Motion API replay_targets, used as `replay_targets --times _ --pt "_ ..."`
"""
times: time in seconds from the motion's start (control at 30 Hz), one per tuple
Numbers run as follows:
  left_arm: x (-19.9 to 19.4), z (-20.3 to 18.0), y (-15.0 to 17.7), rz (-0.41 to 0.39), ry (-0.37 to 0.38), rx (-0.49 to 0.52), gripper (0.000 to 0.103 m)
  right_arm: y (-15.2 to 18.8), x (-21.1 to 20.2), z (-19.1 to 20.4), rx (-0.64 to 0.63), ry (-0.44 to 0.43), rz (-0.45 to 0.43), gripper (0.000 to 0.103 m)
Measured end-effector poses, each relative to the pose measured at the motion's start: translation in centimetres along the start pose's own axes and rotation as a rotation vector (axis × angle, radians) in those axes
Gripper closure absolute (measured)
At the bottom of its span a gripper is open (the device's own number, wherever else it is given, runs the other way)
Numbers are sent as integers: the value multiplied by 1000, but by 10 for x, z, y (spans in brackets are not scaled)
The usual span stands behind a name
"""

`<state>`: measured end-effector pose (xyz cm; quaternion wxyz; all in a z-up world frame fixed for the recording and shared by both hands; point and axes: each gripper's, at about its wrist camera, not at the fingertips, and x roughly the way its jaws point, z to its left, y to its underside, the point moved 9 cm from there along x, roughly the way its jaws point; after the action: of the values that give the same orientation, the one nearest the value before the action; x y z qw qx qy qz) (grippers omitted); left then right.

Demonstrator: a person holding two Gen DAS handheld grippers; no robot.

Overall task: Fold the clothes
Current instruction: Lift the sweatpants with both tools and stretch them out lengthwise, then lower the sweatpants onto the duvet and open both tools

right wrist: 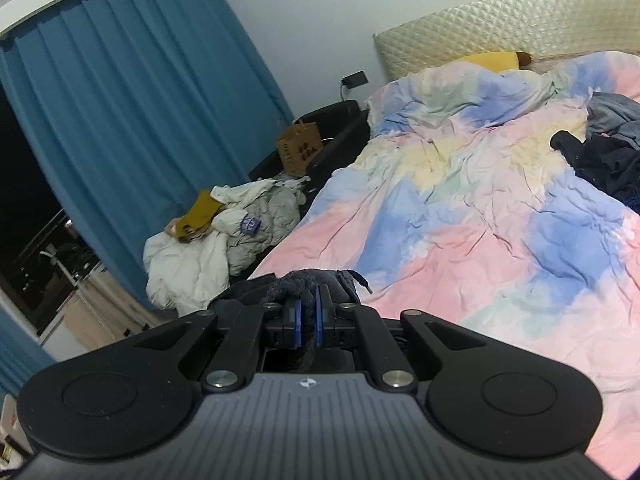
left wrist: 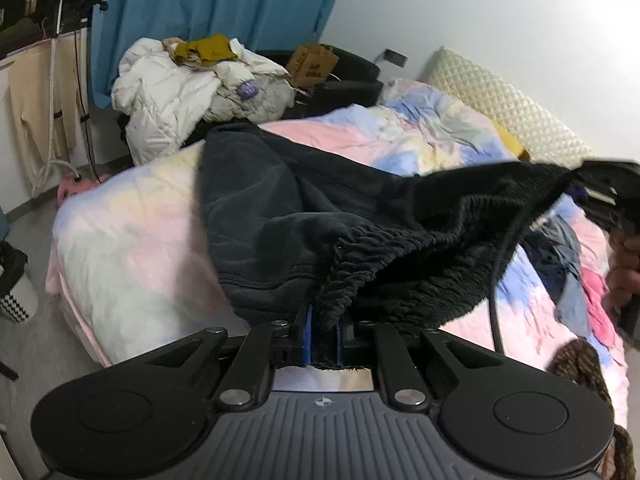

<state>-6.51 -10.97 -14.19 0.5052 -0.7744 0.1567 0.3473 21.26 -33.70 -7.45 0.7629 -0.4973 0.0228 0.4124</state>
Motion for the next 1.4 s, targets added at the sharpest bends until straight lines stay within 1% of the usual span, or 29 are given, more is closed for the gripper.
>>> replay_targets --times 0.03,0.1,0.2,0.3,0.4,0.47,0.57,0.67,0.77,0.9,1.0,1.13,1.2,1.3,1.4 --pt "-5 -11 9 7 12 8 92 -2 -9 -6 1 2 -8 96" --pt "-9 -35 28 31 71 44 93 -5 -27 -18 5 7 -26 96" --pt "-14 -68 57 70 129 68 93 -4 -55 -48 64 33 -50 96" --pt "-19 -101 89 104 184 105 93 -6 -77 -78 81 62 -68 97" --pt "-25 -134 117 124 206 125 93 -3 -91 -103 82 71 -67 97" --pt "-27 -155 136 137 203 130 93 2 -95 -123 82 70 -53 97" --pt "-26 -185 168 144 177 125 93 8 -101 -157 80 64 -26 97" --pt "-14 -215 198 140 123 152 93 16 -100 -191 54 41 16 97" --pt "10 -240 230 148 65 138 92 29 -91 -229 10 24 73 97" --pt "52 -267 275 165 -5 112 91 57 -69 -282 -49 21 150 97" --pt "97 -265 294 190 -38 80 91 89 -45 -324 -77 44 215 97" --pt "138 -275 331 215 -73 87 90 131 -14 -376 -87 73 295 96" --pt "157 -274 344 228 -91 80 90 151 0 -399 -88 87 335 96" --pt "173 -273 352 216 -107 71 88 174 16 -419 -99 95 377 93" --pt "175 -270 349 191 -109 50 86 182 20 -423 -96 100 395 89"
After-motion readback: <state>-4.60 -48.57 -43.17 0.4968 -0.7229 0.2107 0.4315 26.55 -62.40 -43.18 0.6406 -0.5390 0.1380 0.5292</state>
